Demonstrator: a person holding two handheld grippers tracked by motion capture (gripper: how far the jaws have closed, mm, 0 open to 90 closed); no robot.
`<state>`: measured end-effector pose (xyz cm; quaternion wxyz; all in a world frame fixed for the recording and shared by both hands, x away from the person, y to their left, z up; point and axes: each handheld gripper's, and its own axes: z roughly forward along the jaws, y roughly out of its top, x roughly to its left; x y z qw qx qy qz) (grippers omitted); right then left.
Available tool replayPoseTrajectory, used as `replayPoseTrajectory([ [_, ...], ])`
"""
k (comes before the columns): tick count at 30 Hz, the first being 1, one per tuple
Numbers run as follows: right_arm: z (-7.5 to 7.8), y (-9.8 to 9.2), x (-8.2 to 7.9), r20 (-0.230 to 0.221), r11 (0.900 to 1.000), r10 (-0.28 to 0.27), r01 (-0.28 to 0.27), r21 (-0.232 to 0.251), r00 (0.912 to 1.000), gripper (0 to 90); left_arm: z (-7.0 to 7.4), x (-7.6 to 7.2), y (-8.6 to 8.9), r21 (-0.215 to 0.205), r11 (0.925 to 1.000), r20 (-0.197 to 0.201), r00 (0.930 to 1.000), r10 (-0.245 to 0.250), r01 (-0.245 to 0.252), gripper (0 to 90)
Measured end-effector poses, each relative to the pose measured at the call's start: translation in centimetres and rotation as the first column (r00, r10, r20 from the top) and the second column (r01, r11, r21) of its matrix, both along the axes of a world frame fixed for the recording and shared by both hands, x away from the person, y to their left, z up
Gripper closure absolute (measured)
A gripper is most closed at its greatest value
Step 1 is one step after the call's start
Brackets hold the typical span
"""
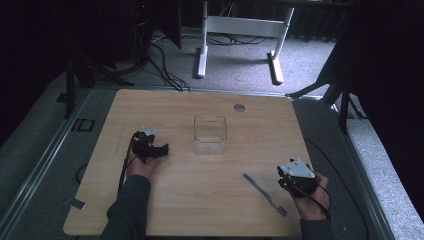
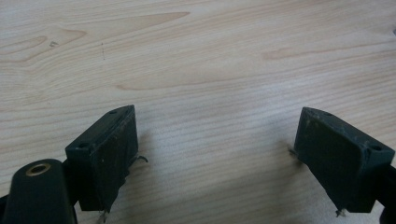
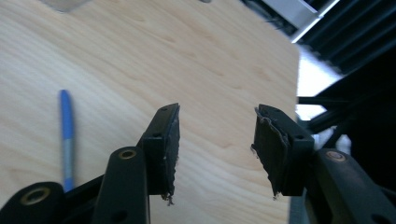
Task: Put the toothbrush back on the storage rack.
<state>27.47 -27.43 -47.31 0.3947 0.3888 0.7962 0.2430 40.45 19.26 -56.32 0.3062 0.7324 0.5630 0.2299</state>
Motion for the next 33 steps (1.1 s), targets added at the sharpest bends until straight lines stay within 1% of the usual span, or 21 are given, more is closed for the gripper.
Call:
replayPoseTrajectory([
  [4, -0.2, 0.0, -0.4, -0.026, 1.000, 0.006, -0.005, 0.023, 0.9997, 49.0, 0.0, 0.0, 0.0, -0.002, 1.0000, 0.001, 1.0000, -0.001, 0.001, 13.9],
  [5, -0.2, 0.0, -0.4, -0.026, 1.000, 0.006, -0.005, 0.023, 0.9997, 49.0, 0.0, 0.0, 0.0, -0.002, 1.0000, 0.001, 1.0000, -0.001, 0.001, 13.9],
  [6, -0.2, 0.1, -0.7, -0.038, 0.999, 0.009, -0.007, 0.041, 0.9992, 49.0, 0.0, -0.1, 0.0, -0.001, 1.0000, 0.001, 1.0000, -0.001, 0.001, 13.9],
  [11, -0.2, 0.3, -0.8, -0.053, 0.999, 0.014, -0.012, 0.043, 0.9985, 49.6, 0.0, -0.1, 0.0, 0.000, 1.0000, 0.001, 1.0000, -0.004, 0.004, 14.2],
  [12, -0.1, 0.4, -0.7, -0.065, 0.999, 0.013, -0.009, 0.053, 0.9978, 50.1, 0.0, -0.2, 0.1, 0.000, 1.0000, 0.001, 1.0000, -0.004, 0.004, 14.4],
  [15, 0.0, 0.5, -0.8, -0.075, 0.998, 0.020, -0.016, 0.062, 0.9970, 53.0, 0.0, -0.2, 0.1, -0.001, 1.0000, 0.002, 1.0000, -0.004, 0.004, 14.6],
  [16, 0.0, 0.6, -0.8, -0.089, 0.997, 0.027, -0.021, 0.070, 0.9957, 54.0, 0.0, -0.2, 0.1, -0.001, 1.0000, 0.001, 1.0000, -0.004, 0.004, 14.6],
  [21, -0.1, 1.1, -0.9, -0.109, 0.997, 0.038, -0.030, 0.067, 0.9934, 56.4, 0.0, -0.3, 0.1, 0.000, 1.0000, 0.002, 1.0000, -0.004, 0.004, 14.6],
  [24, 0.0, 1.5, -0.9, -0.137, 0.997, 0.056, -0.048, 0.062, 0.9890, 57.8, 0.0, -0.3, 0.0, -0.002, 1.0000, 0.003, 1.0000, 0.003, -0.003, 14.6],
  [25, 0.0, 1.5, -0.9, -0.137, 0.997, 0.056, -0.048, 0.062, 0.9890, 57.8, 0.0, -0.3, 0.0, -0.002, 1.0000, 0.003, 1.0000, 0.003, -0.003, 14.7],
  [26, 0.0, 1.5, -0.9, -0.146, 0.997, 0.059, -0.051, 0.057, 0.9875, 58.0, 0.0, -0.3, 0.0, -0.002, 1.0000, 0.002, 1.0000, 0.003, -0.003, 14.7],
  [27, 0.1, 1.6, -0.9, -0.168, 0.996, 0.070, -0.060, 0.061, 0.9833, 59.8, 0.0, -0.3, 0.0, -0.002, 1.0000, 0.002, 1.0000, 0.003, -0.003, 14.6],
  [28, 0.2, 1.6, -0.9, -0.174, 0.996, 0.076, -0.065, 0.068, 0.9817, 59.8, 0.0, -0.3, 0.0, -0.002, 1.0000, 0.002, 1.0000, 0.003, -0.003, 14.7],
  [33, 0.6, 1.6, -1.1, -0.169, 0.995, 0.077, -0.065, 0.076, 0.9825, 62.6, 0.0, -0.3, 0.0, -0.002, 1.0000, 0.003, 1.0000, 0.003, -0.003, 14.6],
])
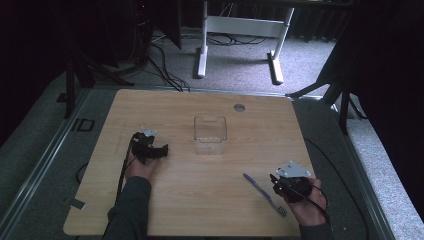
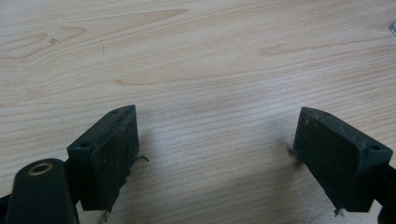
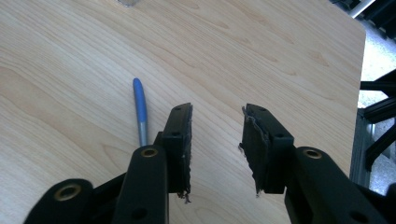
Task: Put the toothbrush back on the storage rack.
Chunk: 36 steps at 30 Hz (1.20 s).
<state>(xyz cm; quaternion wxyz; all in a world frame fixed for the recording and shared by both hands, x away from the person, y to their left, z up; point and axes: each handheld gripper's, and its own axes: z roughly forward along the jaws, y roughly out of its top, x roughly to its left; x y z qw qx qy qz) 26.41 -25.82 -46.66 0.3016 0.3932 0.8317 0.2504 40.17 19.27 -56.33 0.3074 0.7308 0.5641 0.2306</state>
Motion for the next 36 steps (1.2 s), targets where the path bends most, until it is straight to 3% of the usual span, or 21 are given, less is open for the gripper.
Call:
replayPoseTrajectory([
  [4, 0.35, -0.03, -0.03, -0.023, 0.999, 0.013, -0.012, 0.030, 0.9996, 64.1, 0.01, 0.00, 0.02, 0.001, 1.0000, -0.001, 1.0000, -0.001, 0.001, 14.6],
  [23, 0.85, 0.78, 0.05, -0.093, 1.000, 0.027, -0.026, 0.007, 0.9953, 65.1, 0.00, 0.03, 0.01, 0.001, 1.0000, -0.001, 1.0000, 0.001, -0.001, 14.6],
  [36, 1.02, 0.83, 0.77, -0.163, 0.999, 0.034, -0.030, 0.025, 0.9860, 65.6, 0.00, 0.03, 0.01, 0.001, 1.0000, -0.001, 1.0000, 0.001, -0.001, 14.6],
])
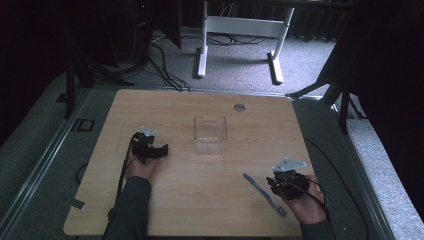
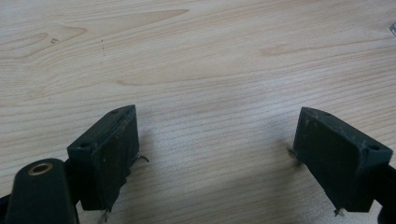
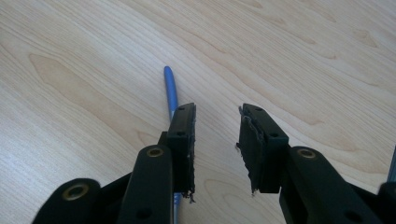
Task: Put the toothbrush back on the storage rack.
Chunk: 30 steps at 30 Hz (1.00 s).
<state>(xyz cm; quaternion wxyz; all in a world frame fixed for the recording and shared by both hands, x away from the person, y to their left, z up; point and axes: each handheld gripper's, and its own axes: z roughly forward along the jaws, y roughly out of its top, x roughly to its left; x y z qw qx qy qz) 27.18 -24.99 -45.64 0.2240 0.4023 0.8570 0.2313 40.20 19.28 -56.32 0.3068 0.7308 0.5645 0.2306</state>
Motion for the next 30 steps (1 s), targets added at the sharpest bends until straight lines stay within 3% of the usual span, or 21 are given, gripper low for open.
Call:
replayPoseTrajectory([
  [30, -0.8, 0.4, 1.2, -0.115, 0.998, 0.030, -0.036, -0.048, 0.9929, 70.9, 0.0, 0.0, 0.0, 0.000, 1.0000, 0.000, 1.0000, 0.000, 0.000, 14.6],
])
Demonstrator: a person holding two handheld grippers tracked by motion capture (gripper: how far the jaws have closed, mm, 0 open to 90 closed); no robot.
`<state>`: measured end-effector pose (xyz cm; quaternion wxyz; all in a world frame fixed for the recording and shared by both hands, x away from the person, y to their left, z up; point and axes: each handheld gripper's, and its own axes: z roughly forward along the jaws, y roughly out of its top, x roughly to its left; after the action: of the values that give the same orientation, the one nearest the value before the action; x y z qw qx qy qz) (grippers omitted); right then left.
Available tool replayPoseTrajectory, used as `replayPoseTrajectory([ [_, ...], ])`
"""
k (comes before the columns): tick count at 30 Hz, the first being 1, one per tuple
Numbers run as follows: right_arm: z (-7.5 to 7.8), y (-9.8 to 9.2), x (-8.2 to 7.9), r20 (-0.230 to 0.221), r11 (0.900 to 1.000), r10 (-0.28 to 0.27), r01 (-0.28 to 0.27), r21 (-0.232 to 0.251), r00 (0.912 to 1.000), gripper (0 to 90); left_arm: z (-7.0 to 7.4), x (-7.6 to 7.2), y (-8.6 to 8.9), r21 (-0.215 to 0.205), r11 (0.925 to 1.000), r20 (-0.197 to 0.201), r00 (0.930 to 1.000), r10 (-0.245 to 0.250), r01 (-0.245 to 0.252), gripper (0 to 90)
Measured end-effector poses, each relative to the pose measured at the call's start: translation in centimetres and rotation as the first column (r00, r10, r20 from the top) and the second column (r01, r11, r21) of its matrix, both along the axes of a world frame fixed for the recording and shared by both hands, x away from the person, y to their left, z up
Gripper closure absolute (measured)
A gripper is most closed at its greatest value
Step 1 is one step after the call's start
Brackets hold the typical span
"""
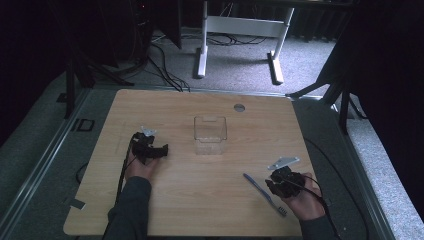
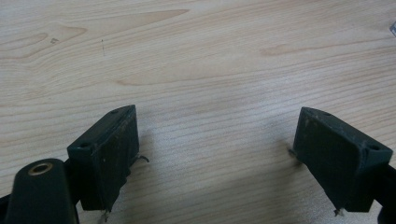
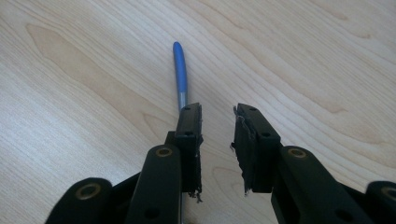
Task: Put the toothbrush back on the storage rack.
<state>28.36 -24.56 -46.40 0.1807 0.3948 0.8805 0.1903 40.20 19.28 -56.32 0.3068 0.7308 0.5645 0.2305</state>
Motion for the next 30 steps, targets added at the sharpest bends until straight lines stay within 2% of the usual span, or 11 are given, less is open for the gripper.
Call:
replayPoseTrajectory([
  [10, -0.4, 0.2, 0.4, -0.057, 1.000, 0.006, -0.007, -0.002, 0.9983, 70.0, 0.0, 0.0, 0.0, 0.000, 1.0000, 0.000, 1.0000, 0.001, -0.001, 14.7],
  [30, -1.0, 0.4, 1.4, -0.120, 1.000, 0.005, -0.008, -0.018, 0.9928, 68.3, 0.0, 0.0, 0.0, 0.001, 1.0000, 0.000, 1.0000, 0.001, -0.001, 14.6],
])
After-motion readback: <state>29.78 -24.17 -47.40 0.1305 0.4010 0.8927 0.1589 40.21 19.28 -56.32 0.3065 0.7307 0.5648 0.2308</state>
